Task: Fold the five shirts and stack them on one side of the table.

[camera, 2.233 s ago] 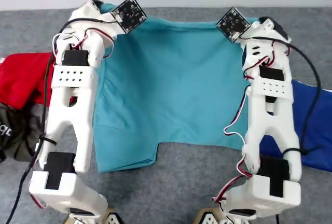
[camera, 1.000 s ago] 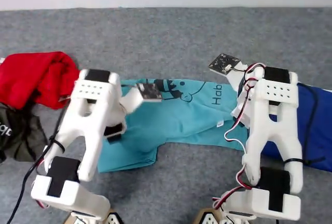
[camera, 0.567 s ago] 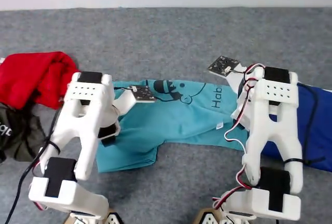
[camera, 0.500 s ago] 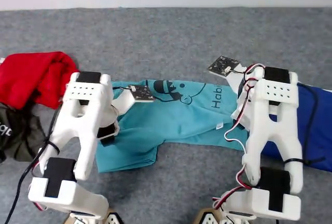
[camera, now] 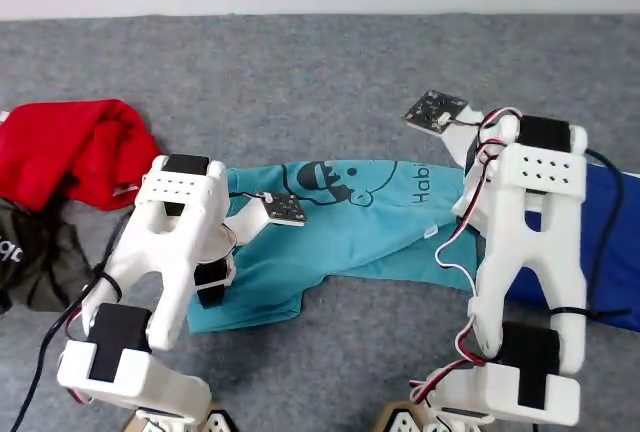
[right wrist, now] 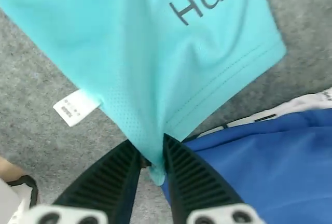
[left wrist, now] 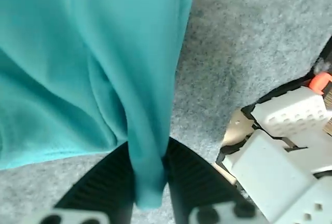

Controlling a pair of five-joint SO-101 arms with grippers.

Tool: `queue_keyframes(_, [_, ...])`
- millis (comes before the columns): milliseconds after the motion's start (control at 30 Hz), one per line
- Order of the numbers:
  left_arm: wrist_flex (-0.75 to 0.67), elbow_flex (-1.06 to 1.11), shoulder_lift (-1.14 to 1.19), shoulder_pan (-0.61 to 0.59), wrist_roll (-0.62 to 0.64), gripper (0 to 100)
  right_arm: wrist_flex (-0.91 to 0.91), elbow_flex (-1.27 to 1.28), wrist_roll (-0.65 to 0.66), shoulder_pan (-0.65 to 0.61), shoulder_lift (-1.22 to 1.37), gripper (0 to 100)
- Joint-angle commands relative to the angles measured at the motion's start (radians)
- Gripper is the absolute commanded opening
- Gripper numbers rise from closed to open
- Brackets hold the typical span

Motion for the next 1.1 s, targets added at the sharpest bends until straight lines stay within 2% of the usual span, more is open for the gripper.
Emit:
queue_keyframes(0, [0.029,0.001,-0.052,0.003,-0.009,5,0.008,-0.054,0.008,0.008,-0.048,1.2])
queue_keyframes(67, [0.028,-0.016,-0.052,0.000,0.005,6,0.008,-0.054,0.006,0.008,-0.048,5.3])
queue_keyframes(200, [0.029,-0.111,-0.052,-0.038,0.114,12,0.010,-0.054,0.000,0.012,-0.056,23.5])
queue_keyframes(267, [0.031,-0.160,-0.052,-0.064,0.137,14,0.008,-0.061,-0.049,0.012,-0.056,28.8])
queue_keyframes(367, [0.031,-0.214,-0.052,-0.097,0.140,14,0.008,-0.083,-0.092,0.008,-0.051,29.2])
queue_keyframes(633, [0.032,-0.331,-0.063,-0.186,0.135,14,-0.004,-0.081,-0.097,0.004,-0.045,29.2])
queue_keyframes(800, [0.000,-0.335,-0.132,-0.189,0.127,14,-0.002,-0.080,-0.100,0.008,-0.028,29.2])
queue_keyframes(933, [-0.155,-0.329,-0.107,-0.183,0.301,9,-0.002,-0.086,-0.184,0.004,0.018,29.2])
queue_keyframes(1067, [-0.201,-0.334,0.006,-0.141,0.359,3,-0.002,-0.086,-0.252,-0.013,0.038,29.2])
